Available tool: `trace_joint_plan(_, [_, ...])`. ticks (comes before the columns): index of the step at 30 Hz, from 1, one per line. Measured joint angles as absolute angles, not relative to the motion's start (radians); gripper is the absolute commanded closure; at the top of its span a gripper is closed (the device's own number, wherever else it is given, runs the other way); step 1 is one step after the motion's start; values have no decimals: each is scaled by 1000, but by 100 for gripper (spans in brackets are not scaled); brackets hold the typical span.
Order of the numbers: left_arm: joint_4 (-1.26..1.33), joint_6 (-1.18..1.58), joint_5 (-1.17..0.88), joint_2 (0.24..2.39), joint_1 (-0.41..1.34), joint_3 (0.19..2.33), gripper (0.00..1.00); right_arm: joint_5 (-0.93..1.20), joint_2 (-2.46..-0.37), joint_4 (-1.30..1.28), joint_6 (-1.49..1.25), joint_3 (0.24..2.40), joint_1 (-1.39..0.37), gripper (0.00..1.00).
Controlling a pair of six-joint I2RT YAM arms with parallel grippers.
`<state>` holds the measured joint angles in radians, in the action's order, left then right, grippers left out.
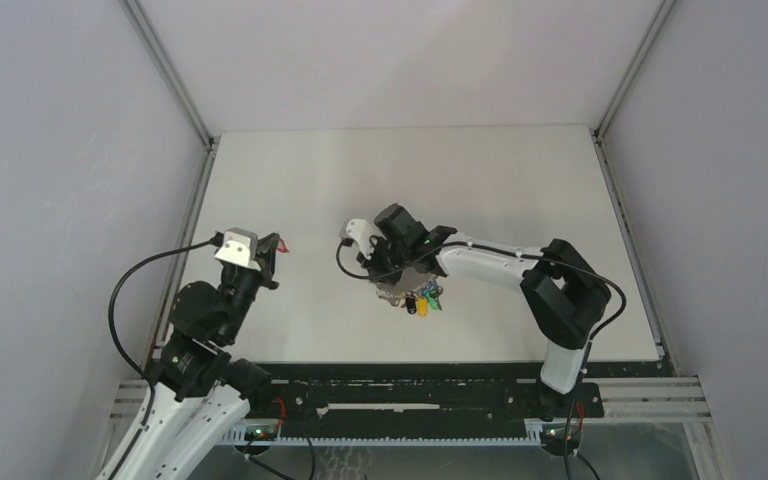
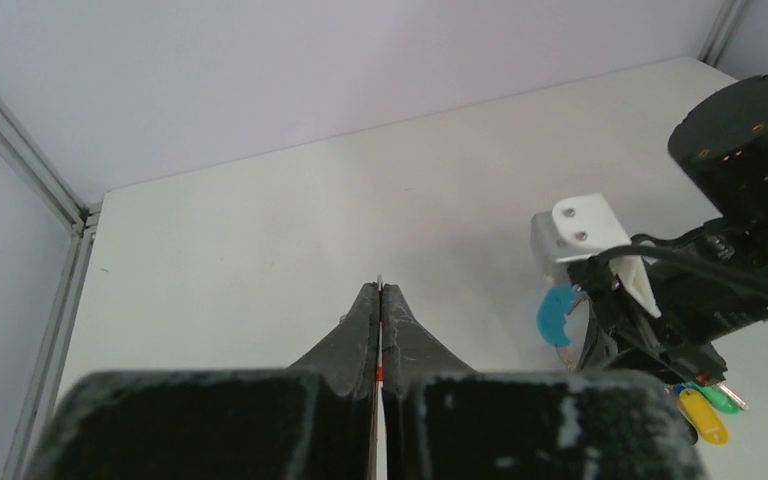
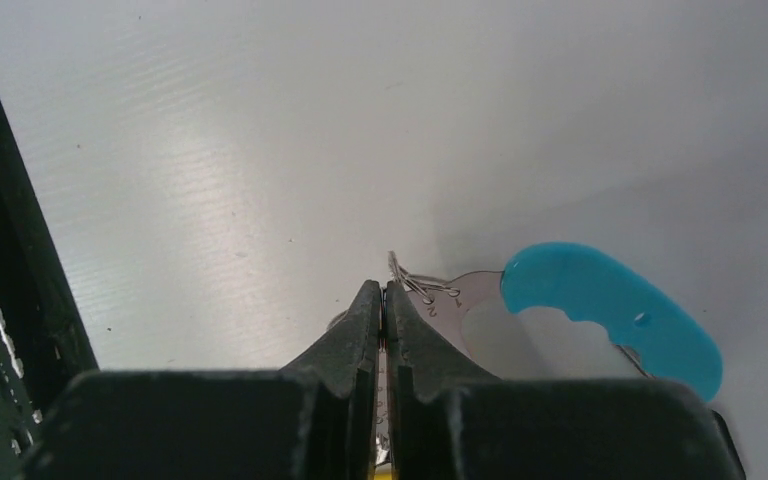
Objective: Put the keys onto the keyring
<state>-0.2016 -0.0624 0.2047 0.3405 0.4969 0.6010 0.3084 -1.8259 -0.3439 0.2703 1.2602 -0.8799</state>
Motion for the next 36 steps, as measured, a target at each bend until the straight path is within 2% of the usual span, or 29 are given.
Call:
trace_joint_plan(12, [-171, -62, 54, 393, 497, 601, 100, 496, -1577, 98, 221, 920, -773, 100])
trace_joint_plan(20, [-156, -62, -14, 427, 497, 601, 100, 565, -1504, 252, 220, 862, -720, 100])
trace_joint_plan(25, [-145, -62, -14, 427, 497, 601, 100, 430, -1412, 297, 194, 738, -692, 100])
trace_joint_plan(31, [-143, -62, -11, 427, 497, 601, 100, 157, -1166, 194, 153, 719, -579, 100])
trace_joint_plan(36, [-143, -61, -12, 427, 497, 601, 100, 109, -1031, 87, 107, 719, -555, 100])
